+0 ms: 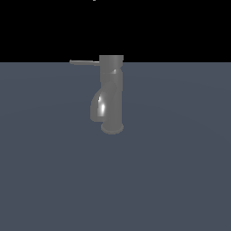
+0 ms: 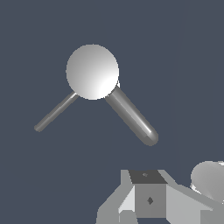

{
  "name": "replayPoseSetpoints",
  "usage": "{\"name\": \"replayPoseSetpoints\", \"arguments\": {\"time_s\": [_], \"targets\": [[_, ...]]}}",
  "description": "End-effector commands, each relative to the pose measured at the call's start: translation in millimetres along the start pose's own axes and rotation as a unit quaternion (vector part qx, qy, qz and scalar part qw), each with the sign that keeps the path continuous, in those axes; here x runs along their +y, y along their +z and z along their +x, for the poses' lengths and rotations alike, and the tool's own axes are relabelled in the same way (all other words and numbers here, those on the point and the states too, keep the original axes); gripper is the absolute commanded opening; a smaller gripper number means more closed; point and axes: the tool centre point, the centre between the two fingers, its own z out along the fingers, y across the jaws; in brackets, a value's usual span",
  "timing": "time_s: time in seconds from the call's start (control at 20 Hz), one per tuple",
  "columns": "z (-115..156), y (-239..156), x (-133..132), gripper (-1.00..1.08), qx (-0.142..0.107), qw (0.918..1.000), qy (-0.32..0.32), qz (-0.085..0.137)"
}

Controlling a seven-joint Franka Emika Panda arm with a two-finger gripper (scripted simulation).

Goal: Turn on the faucet by rotating a designated handle.

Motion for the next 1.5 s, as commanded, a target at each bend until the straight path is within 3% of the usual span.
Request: {"name": "replayPoseSetpoints", "arguments": {"time_s": [0.0, 0.3, 0.65, 1.45], "targets": [[7, 8, -14, -1.00, 0.000, 0.9995, 0.033, 0.000], [22, 29, -45, -1.00, 0.004, 0.9939, 0.110, -0.001], [37, 57, -81, -1.00, 0.016, 0.9800, 0.198, -0.002], [57, 122, -155, -1.00, 0.062, 0.9275, 0.369, 0.005]]}}
